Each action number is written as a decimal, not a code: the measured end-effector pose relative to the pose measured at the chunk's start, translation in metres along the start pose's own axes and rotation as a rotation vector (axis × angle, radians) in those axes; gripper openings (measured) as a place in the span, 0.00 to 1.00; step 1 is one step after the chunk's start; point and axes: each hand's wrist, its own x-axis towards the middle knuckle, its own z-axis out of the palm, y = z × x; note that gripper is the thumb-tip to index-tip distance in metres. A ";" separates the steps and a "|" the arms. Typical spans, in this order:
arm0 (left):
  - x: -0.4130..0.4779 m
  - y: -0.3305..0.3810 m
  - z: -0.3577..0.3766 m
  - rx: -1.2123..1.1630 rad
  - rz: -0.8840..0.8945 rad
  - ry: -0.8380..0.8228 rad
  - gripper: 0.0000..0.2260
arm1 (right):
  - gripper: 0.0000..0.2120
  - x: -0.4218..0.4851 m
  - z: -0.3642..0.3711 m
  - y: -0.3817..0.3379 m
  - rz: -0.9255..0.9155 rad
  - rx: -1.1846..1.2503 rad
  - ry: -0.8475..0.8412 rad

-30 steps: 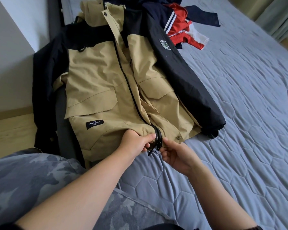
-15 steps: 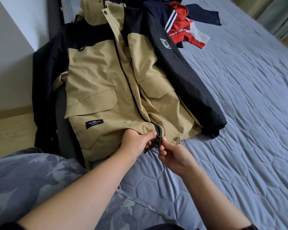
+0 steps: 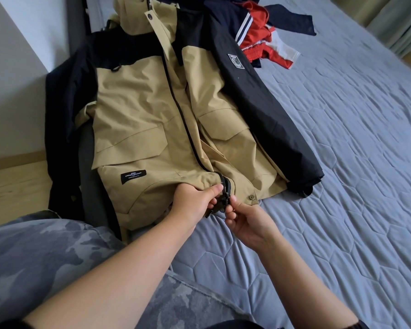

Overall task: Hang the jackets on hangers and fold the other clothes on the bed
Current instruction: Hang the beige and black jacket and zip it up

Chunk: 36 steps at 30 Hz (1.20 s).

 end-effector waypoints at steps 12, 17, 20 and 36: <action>-0.004 0.003 0.000 0.042 0.028 -0.008 0.09 | 0.17 0.001 0.002 -0.001 0.021 0.087 -0.021; -0.005 0.006 -0.001 0.091 0.053 -0.005 0.10 | 0.11 -0.002 0.000 -0.008 0.034 -0.072 -0.020; -0.005 0.008 -0.001 0.085 0.072 0.016 0.12 | 0.08 -0.002 0.000 -0.011 0.034 -0.158 -0.019; -0.005 0.009 -0.002 0.054 0.073 0.045 0.13 | 0.12 -0.003 0.008 -0.007 0.081 -0.075 -0.009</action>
